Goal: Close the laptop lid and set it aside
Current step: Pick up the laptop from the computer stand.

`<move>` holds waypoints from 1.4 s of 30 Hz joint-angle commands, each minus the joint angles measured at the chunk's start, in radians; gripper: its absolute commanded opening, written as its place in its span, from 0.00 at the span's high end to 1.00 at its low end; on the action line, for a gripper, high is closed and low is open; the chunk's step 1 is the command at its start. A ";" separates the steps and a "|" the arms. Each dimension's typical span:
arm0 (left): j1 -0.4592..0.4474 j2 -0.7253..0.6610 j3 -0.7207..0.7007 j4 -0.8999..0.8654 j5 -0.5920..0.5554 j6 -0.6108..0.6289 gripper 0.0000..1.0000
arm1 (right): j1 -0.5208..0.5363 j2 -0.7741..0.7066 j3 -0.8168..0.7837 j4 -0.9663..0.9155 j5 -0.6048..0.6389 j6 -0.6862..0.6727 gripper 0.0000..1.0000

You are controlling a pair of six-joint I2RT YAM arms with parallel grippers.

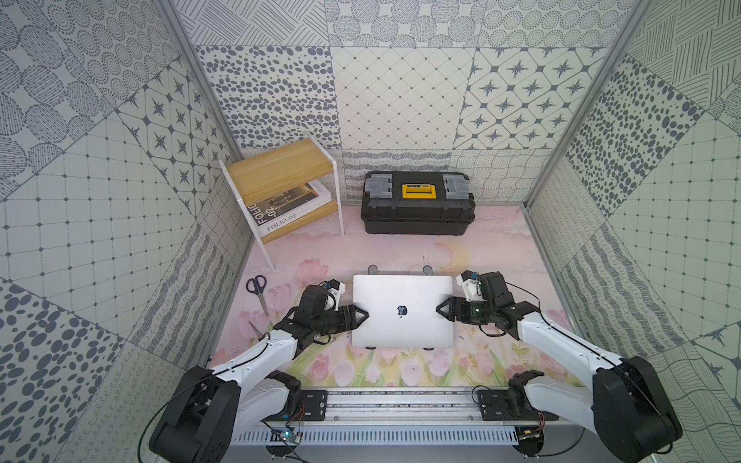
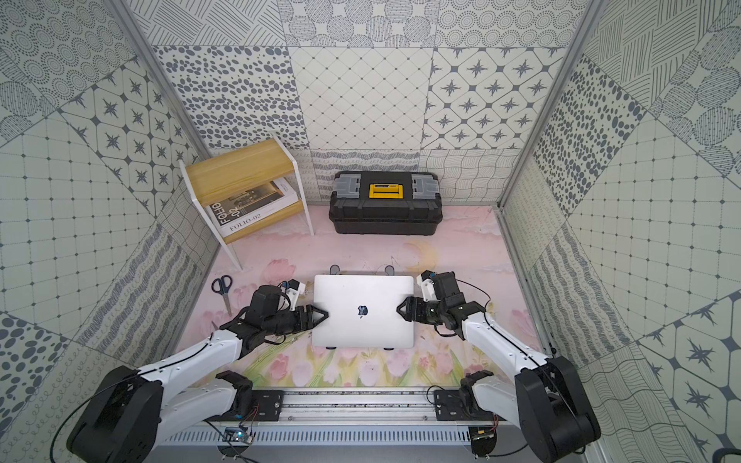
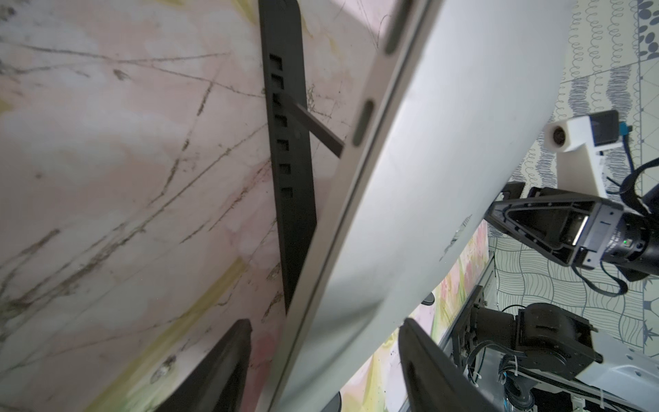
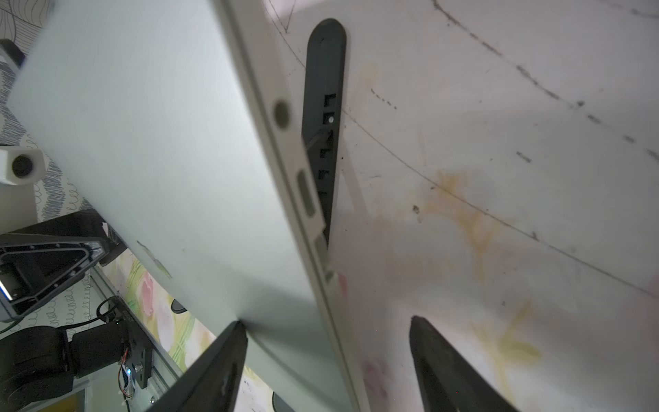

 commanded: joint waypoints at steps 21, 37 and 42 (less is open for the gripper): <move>0.023 0.188 -0.020 0.406 0.287 -0.097 0.51 | -0.039 -0.087 -0.107 0.232 -0.247 0.067 0.43; 0.023 0.022 0.045 0.160 0.207 -0.066 0.56 | -0.039 -0.283 -0.017 0.237 -0.411 0.282 0.46; 0.024 0.002 0.085 0.099 0.211 -0.068 0.57 | -0.039 -0.293 -0.017 0.358 -0.466 0.404 0.48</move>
